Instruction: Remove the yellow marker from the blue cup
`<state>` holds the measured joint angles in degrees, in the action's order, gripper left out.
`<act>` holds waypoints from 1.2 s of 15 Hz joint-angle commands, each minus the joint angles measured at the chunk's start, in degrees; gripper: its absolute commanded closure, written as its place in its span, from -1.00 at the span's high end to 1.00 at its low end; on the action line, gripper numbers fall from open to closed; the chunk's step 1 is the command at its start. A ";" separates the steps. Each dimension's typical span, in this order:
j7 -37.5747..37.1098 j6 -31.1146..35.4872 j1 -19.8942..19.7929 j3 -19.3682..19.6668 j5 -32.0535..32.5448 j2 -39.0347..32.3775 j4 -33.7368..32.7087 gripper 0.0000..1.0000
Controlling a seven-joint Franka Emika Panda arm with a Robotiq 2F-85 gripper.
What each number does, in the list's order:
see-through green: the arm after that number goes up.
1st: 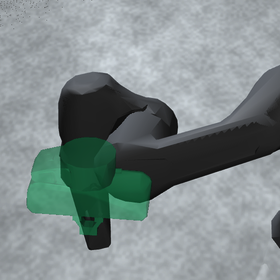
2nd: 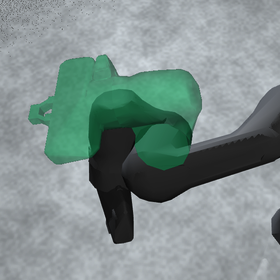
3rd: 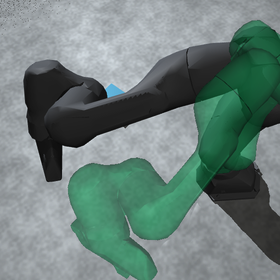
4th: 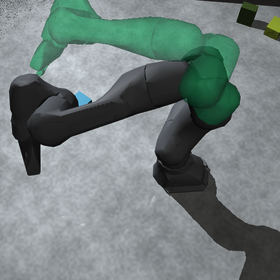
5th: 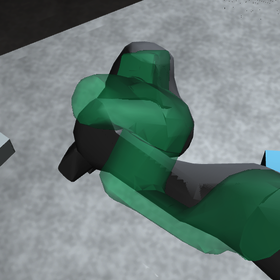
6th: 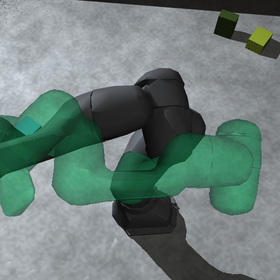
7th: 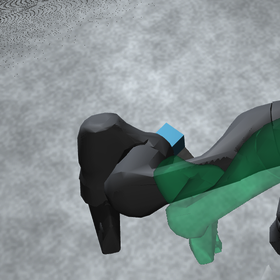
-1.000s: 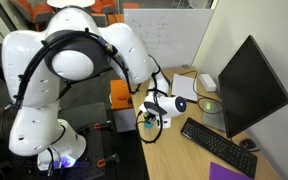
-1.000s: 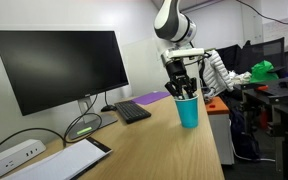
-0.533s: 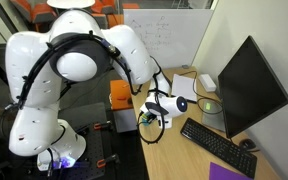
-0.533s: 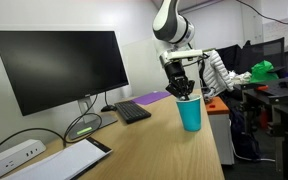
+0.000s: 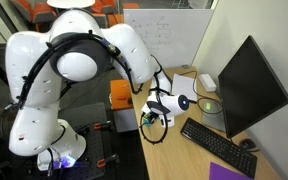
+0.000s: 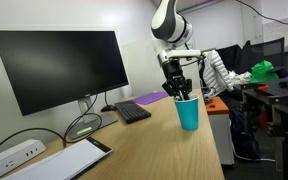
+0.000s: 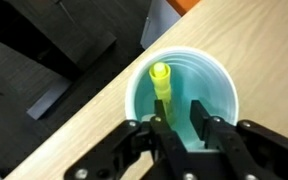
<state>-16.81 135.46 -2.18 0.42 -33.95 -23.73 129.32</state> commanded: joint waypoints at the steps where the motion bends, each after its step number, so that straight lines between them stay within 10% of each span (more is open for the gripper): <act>1: 3.80 -1.35 0.04 -0.64 2.28 0.27 -1.08 0.35; 5: 3.56 -3.35 1.30 -0.55 7.45 -0.27 -2.83 0.60; 12: 2.31 -6.31 2.07 -0.33 12.82 -0.80 -4.95 -0.51; 18: 2.53 -7.50 2.94 -0.45 15.52 -1.39 -5.95 -0.42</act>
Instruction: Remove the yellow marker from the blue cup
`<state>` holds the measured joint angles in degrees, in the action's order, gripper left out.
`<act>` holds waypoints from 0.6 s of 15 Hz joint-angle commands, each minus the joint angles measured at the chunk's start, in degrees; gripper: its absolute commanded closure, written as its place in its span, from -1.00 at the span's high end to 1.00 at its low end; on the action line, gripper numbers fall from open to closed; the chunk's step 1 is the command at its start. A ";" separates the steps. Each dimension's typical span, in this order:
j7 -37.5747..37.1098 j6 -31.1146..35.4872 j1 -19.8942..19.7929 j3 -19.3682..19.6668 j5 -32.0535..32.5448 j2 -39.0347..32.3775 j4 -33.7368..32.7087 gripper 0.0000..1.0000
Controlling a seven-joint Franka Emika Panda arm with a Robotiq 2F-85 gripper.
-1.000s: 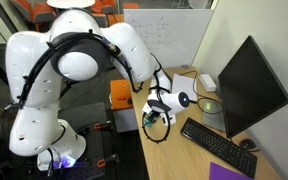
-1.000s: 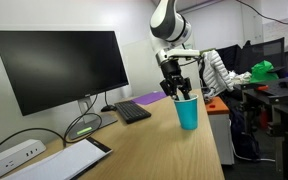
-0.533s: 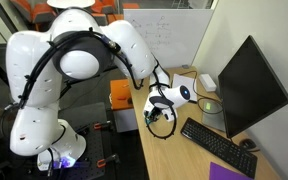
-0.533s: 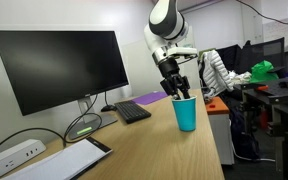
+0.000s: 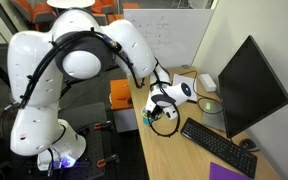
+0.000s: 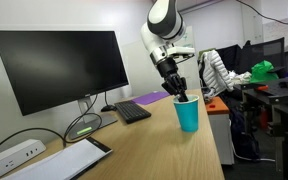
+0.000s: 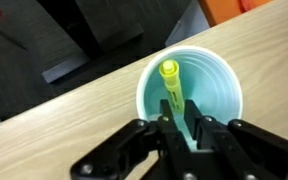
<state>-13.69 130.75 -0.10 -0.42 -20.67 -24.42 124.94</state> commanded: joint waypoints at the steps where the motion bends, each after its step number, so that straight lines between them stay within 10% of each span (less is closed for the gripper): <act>1: -0.74 -2.67 1.31 0.40 3.04 -0.77 -1.55 -0.37; 9: -0.01 -4.78 3.71 0.38 9.97 -1.38 -3.49 -0.46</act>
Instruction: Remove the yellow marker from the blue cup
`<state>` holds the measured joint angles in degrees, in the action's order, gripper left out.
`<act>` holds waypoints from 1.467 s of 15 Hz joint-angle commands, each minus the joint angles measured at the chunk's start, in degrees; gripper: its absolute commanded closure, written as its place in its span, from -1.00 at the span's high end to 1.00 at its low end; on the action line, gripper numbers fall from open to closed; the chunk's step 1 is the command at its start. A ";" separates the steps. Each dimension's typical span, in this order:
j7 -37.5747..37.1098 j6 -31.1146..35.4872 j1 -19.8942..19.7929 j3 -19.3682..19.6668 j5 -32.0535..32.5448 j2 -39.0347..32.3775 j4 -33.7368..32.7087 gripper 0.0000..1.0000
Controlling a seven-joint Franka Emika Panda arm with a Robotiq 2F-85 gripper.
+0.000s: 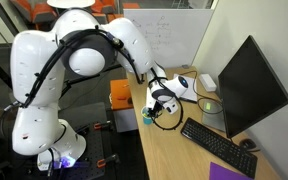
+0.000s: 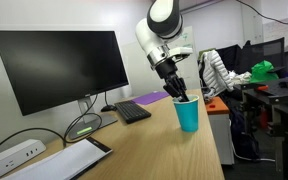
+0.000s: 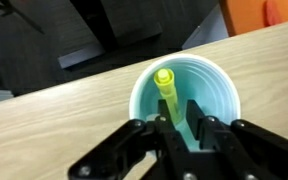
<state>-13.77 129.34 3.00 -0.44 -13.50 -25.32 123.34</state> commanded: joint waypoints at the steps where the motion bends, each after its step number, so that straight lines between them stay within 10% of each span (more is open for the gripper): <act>1: 0.60 -3.79 0.59 0.22 3.42 -0.59 -2.17 -0.45; 22: 5.97 -7.08 1.67 -0.57 9.92 -2.27 -2.88 -0.42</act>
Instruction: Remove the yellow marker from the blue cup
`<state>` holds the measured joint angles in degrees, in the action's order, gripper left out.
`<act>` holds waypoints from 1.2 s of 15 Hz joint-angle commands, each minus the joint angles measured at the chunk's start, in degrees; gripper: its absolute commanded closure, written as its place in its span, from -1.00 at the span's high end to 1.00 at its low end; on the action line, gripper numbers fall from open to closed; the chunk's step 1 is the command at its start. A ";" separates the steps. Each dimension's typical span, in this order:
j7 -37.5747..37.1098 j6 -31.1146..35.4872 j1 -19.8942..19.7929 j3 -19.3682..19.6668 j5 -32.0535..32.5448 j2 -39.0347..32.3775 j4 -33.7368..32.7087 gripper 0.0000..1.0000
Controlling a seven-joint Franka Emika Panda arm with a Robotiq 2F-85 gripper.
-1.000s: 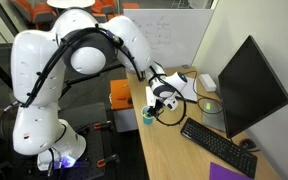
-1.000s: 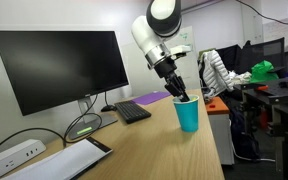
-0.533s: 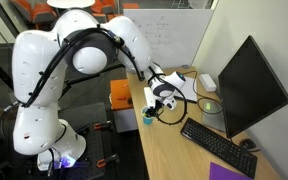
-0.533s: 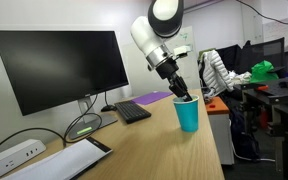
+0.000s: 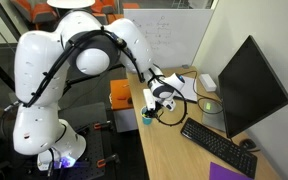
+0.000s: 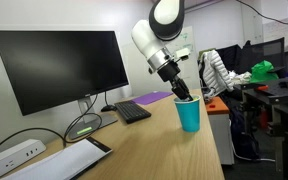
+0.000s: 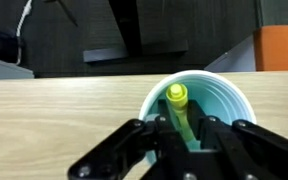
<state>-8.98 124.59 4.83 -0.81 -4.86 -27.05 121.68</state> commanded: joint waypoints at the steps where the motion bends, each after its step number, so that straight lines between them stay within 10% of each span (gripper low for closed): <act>1: 1.23 -2.42 -0.13 -0.21 1.39 -0.63 -1.28 -0.43; 6: 2.09 -2.72 -0.21 -0.41 1.30 -0.73 -1.49 -1.00; 18: 4.19 -6.03 -2.42 -0.75 -0.94 4.05 -1.56 -0.91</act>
<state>-7.63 121.99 3.92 -0.85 -4.44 -25.74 119.58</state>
